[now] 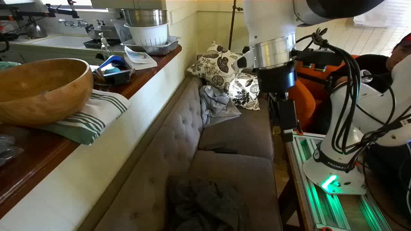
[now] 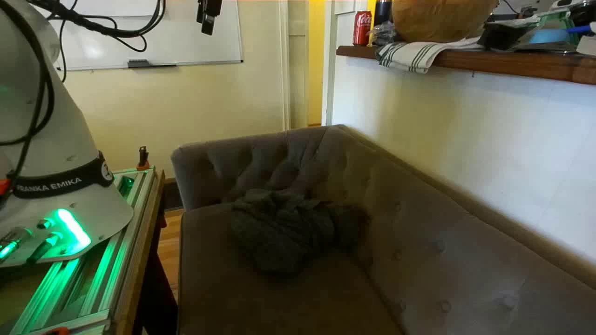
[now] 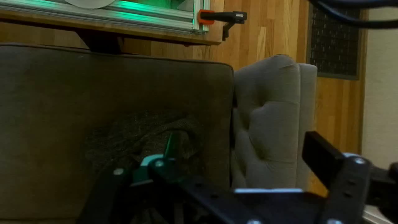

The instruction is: Put the remote on the top of the sofa

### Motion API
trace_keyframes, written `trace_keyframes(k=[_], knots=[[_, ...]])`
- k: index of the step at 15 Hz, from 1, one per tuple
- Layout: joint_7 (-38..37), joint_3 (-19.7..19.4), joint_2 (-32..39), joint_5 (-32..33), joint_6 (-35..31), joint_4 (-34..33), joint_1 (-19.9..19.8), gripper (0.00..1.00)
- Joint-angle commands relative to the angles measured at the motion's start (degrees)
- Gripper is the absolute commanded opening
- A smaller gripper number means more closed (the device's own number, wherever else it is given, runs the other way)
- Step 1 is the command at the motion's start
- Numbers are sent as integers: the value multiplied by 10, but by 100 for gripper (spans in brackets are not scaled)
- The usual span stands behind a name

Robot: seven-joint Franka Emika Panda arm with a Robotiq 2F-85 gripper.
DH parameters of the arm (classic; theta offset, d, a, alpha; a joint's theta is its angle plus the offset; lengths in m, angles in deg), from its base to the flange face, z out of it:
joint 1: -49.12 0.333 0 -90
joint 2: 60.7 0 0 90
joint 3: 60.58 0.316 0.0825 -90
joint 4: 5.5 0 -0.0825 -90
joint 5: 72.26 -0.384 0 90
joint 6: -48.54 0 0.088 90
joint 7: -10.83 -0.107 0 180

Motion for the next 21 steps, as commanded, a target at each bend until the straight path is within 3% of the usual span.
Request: trace_keyframes(k=[1, 12, 17, 21], knots=[[6, 12, 0, -5, 3, -1, -15, 100], [2, 8, -3, 6, -10, 18, -42, 100], [6, -18, -23, 53, -73, 118, -99, 100], [13, -64, -17, 96, -115, 161, -153, 100]])
